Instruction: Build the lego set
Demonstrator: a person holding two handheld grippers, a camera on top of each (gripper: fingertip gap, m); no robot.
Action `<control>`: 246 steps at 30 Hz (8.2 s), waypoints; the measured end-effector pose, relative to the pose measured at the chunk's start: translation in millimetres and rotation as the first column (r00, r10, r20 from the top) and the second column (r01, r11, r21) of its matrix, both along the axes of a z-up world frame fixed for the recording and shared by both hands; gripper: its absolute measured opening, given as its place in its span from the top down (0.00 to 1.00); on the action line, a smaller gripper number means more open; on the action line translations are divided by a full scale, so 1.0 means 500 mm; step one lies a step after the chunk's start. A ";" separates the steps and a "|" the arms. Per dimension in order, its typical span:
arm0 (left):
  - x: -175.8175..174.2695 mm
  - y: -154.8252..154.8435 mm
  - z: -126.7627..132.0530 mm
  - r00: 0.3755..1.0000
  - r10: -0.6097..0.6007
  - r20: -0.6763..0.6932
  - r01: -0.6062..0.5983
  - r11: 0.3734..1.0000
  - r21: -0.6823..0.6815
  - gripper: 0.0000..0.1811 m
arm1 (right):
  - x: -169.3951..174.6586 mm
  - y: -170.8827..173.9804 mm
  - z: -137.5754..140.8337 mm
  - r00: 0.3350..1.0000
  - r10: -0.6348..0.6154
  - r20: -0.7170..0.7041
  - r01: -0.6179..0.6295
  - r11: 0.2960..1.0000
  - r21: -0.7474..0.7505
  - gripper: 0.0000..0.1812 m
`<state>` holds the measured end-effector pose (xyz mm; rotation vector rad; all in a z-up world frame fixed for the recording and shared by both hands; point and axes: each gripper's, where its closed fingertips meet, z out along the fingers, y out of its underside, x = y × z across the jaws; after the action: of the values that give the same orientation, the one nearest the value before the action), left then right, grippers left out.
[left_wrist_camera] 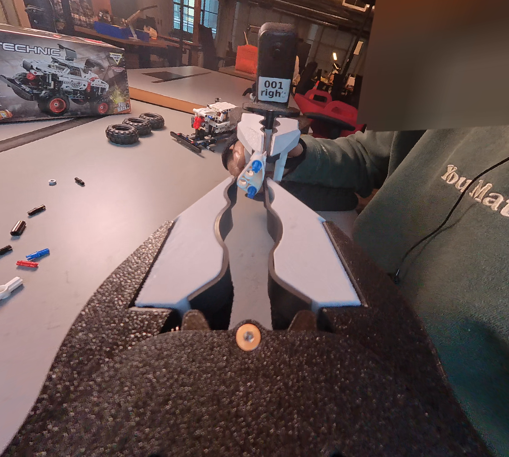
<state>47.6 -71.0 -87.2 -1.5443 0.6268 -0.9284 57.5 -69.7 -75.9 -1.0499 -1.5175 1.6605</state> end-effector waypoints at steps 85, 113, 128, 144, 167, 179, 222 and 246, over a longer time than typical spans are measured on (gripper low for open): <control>-0.003 0.020 0.001 0.941 -0.012 0.339 0.118 0.948 -0.294 0.92 | -0.026 0.020 -0.022 0.992 0.002 0.123 0.022 0.979 -0.202 0.96; 0.005 0.018 -0.028 0.992 -0.011 0.125 0.043 0.966 -0.254 0.91 | -0.020 0.025 -0.023 0.983 0.074 0.168 -0.010 0.936 -0.353 0.94; -0.036 0.036 -0.036 0.988 0.057 0.142 -0.011 0.953 -0.303 0.91 | -0.016 0.084 -0.013 0.987 0.026 0.159 0.058 0.863 -0.502 0.98; 0.003 0.025 -0.077 0.983 0.001 0.182 0.091 0.863 -0.497 0.91 | -0.028 0.021 -0.115 0.976 -0.201 0.087 0.117 0.814 0.568 0.84; -0.063 0.073 -0.093 0.924 0.267 -0.274 -0.297 0.952 -0.073 0.70 | 0.017 0.031 -0.270 0.792 -0.165 0.588 -0.161 0.872 0.462 0.77; -0.121 0.088 -0.040 0.849 0.465 -0.250 -0.451 0.885 0.114 0.72 | -0.029 0.176 -0.128 0.883 -0.435 0.177 0.339 0.851 0.401 0.80; -0.354 0.428 0.160 0.594 0.719 -0.360 -0.665 0.691 0.284 0.82 | -0.252 0.877 0.136 0.329 -0.944 -0.012 0.916 0.316 0.245 0.55; -0.534 0.637 0.134 0.639 0.713 -0.288 -0.726 0.683 0.080 1.00 | -0.250 0.868 0.109 0.378 -0.925 -0.025 0.875 0.349 0.335 0.50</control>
<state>-219.5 247.4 -20.0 -1.7791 0.1332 -0.0835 -67.3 364.2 -21.2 -1.4952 -0.8562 0.5037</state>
